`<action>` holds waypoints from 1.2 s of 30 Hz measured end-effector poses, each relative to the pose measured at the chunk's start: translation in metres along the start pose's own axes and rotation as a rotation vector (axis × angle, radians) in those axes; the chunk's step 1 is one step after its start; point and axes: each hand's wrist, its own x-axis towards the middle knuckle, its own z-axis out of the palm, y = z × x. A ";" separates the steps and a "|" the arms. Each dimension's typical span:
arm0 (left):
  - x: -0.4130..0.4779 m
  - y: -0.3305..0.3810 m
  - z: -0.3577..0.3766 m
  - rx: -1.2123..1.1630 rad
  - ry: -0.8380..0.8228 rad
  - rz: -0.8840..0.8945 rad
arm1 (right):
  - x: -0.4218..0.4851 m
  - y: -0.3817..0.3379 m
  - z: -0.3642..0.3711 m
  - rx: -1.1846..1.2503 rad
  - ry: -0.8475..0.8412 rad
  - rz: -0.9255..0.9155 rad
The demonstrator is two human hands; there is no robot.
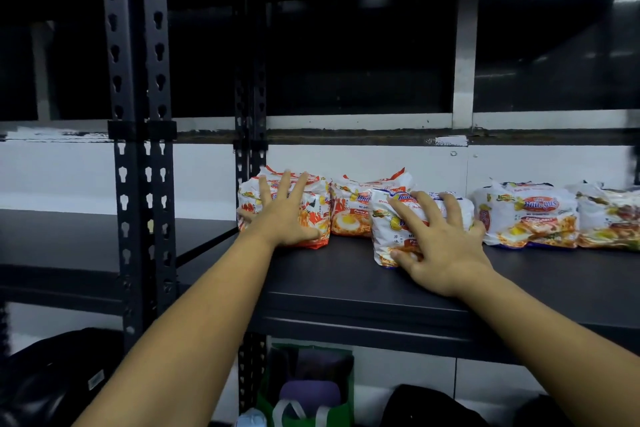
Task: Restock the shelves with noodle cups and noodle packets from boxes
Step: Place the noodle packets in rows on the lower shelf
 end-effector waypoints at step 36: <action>-0.127 0.133 -0.004 -0.090 -0.375 0.267 | -0.090 0.103 -0.064 -0.007 0.048 0.090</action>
